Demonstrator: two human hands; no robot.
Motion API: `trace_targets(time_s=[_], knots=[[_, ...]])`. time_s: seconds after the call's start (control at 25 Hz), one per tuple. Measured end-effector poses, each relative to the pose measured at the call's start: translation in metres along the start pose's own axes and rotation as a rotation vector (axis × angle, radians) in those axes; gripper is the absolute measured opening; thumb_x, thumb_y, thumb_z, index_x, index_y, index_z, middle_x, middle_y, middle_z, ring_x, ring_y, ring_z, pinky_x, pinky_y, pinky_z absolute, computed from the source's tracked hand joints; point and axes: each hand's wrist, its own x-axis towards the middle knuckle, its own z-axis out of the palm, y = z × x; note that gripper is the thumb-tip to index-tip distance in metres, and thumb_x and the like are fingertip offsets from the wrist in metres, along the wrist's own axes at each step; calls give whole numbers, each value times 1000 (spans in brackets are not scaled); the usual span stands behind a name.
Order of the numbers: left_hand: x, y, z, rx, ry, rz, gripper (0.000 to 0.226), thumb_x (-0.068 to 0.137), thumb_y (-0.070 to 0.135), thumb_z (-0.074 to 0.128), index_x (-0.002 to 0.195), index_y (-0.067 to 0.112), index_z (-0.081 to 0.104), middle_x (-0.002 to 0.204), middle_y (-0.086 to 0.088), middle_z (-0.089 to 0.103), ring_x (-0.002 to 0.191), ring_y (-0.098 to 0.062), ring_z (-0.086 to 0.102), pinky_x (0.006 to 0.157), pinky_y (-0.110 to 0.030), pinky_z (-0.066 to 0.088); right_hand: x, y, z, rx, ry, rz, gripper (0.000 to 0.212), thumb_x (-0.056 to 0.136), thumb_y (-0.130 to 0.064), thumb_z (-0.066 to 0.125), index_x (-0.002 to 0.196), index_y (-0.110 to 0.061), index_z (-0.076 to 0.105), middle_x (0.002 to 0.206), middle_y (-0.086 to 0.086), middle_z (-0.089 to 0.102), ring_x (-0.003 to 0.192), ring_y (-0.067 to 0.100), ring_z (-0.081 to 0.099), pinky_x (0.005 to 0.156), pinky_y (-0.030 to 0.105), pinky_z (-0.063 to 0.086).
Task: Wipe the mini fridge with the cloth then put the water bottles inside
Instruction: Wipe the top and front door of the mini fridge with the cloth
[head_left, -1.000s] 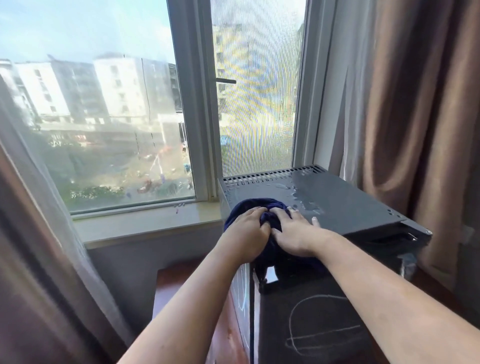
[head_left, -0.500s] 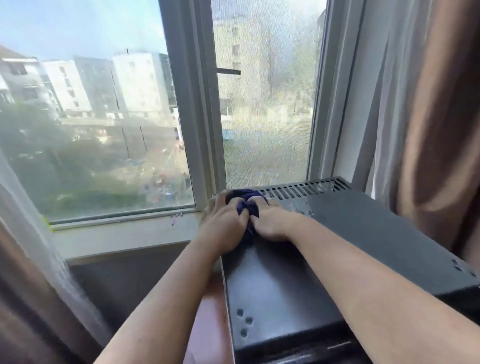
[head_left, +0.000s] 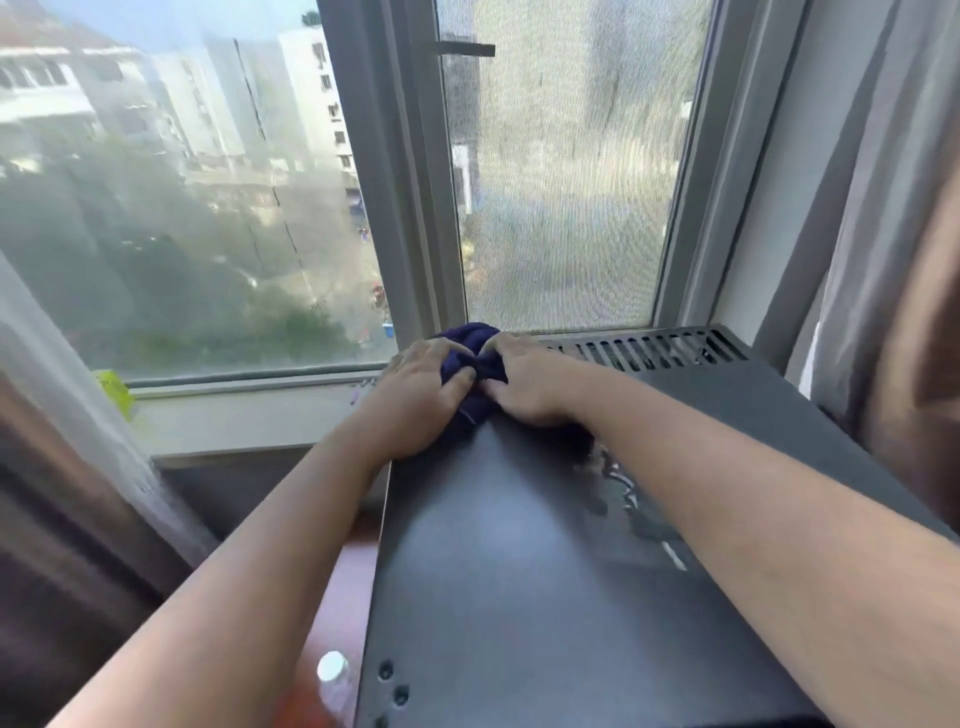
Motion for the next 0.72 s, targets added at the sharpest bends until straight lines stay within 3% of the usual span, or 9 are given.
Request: trace_targets(time_s=[0.24,0.36,0.48,0.6,0.72], knots=[[-70,21,-6,15,-84,213,34,103,39,50,137,34,50,152,7,43,143,-16,37,116,-27,23,-94,6,-3,-187,-6,-69,50,99,-48,49,145,-34,37,155,0,46,147,20,38,123,59,11],[-109,35,-8,24,-152,327,40,103,44,48,142,37,46,158,15,36,149,-5,26,123,-24,16,-158,10,-6,-175,-58,-44,53,103,-49,42,153,-43,27,166,-10,31,154,8,24,126,55,-2],[-147,49,-6,32,-202,472,44,101,52,41,144,42,41,160,22,29,148,10,13,119,-8,5,-221,17,-1,-135,-64,-29,54,106,-43,34,156,-51,18,169,-18,17,153,-8,5,127,44,-13],[-170,62,1,39,-247,572,48,101,56,38,147,43,35,165,22,20,152,9,4,125,-18,8,-265,24,7,-204,-64,-19,59,104,-43,36,153,-60,9,165,-27,13,148,-18,-5,126,38,-16],[-172,76,11,59,-271,606,47,102,54,40,147,44,30,167,21,14,154,6,-1,127,-25,9,-278,38,0,-224,-47,-23,54,99,-53,45,141,-74,17,143,-48,15,133,-34,-1,126,33,-15]])
